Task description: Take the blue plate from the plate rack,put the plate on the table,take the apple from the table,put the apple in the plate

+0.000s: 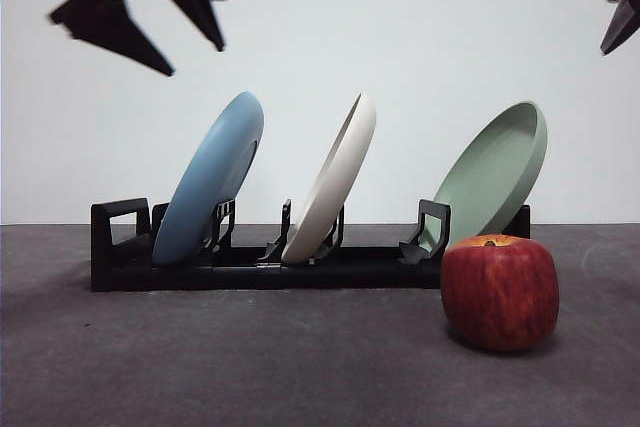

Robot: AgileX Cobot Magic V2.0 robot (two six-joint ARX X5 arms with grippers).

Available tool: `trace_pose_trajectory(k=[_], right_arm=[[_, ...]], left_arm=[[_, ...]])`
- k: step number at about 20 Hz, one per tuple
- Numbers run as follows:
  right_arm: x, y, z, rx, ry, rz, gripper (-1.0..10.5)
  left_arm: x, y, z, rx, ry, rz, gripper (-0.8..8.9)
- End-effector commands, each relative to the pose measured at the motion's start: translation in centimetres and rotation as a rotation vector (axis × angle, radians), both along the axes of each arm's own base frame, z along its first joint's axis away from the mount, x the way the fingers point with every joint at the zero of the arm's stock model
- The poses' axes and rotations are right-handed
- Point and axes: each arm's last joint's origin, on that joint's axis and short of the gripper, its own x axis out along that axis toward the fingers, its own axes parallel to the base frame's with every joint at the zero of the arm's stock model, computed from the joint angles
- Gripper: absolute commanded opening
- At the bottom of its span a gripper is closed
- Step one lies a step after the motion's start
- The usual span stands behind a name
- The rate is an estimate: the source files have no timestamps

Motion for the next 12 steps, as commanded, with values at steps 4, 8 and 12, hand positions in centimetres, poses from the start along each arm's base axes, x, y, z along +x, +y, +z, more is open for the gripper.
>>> trace_pose_trajectory(k=[4, 8, 12], right_arm=[[0.0, 0.1, 0.1, -0.005, -0.009, 0.009, 2.8], [0.0, 0.1, 0.1, -0.005, -0.009, 0.008, 2.8], [0.0, 0.0, 0.1, -0.007, -0.009, 0.006, 2.8]], left_arm=[[3.7, -2.6, -0.2, 0.063, 0.003, -0.036, 3.50], [4.8, -3.3, -2.3, 0.087, 0.067, -0.044, 3.50], [5.4, -3.8, -3.6, 0.096, 0.100, -0.054, 3.41]])
